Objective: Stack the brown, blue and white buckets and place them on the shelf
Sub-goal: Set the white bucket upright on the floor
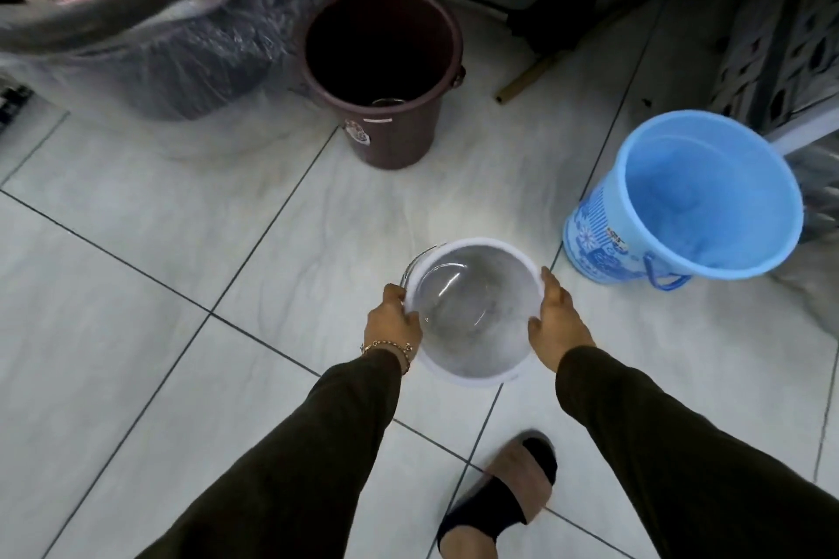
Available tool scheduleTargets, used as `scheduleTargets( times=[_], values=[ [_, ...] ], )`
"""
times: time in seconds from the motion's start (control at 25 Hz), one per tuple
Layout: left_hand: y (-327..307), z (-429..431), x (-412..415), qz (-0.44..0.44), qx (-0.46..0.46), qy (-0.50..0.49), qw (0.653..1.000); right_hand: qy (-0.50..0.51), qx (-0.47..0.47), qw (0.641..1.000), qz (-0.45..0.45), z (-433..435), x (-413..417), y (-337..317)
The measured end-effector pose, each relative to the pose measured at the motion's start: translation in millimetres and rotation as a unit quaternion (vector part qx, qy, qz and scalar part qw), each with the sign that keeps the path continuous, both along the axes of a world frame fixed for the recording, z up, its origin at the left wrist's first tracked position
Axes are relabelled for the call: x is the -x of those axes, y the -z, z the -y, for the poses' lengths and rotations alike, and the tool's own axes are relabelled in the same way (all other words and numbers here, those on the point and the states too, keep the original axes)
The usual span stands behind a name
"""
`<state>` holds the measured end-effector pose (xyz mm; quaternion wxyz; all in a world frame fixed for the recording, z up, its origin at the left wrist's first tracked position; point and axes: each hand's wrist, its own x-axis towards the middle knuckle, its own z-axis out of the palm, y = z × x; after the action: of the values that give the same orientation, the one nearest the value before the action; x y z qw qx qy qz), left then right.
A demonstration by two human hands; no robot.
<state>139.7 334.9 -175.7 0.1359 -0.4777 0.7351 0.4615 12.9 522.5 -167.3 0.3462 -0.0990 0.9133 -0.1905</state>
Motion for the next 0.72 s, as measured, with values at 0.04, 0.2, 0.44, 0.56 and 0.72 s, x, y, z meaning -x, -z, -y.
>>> scheduleTargets(
  times=[0.04,0.2,0.44,0.56,0.72],
  values=[
    [7,2,0,0.004,-0.022,-0.036,0.999,0.015,0.008,1.000,0.015,-3,-7,8],
    [29,10,-5,0.034,-0.079,-0.133,0.987,0.078,0.118,0.988,0.057,-4,-32,32],
    [-1,12,19,0.082,-0.007,-0.088,0.993,0.206,0.127,0.965,0.097,-4,-11,21],
    [-40,1,49,0.018,0.111,0.032,0.993,0.446,0.173,0.865,0.154,-28,14,-9],
    [-76,-27,123,-0.055,0.065,0.176,0.981,0.642,0.198,0.723,0.160,-81,73,-47]
  ],
)
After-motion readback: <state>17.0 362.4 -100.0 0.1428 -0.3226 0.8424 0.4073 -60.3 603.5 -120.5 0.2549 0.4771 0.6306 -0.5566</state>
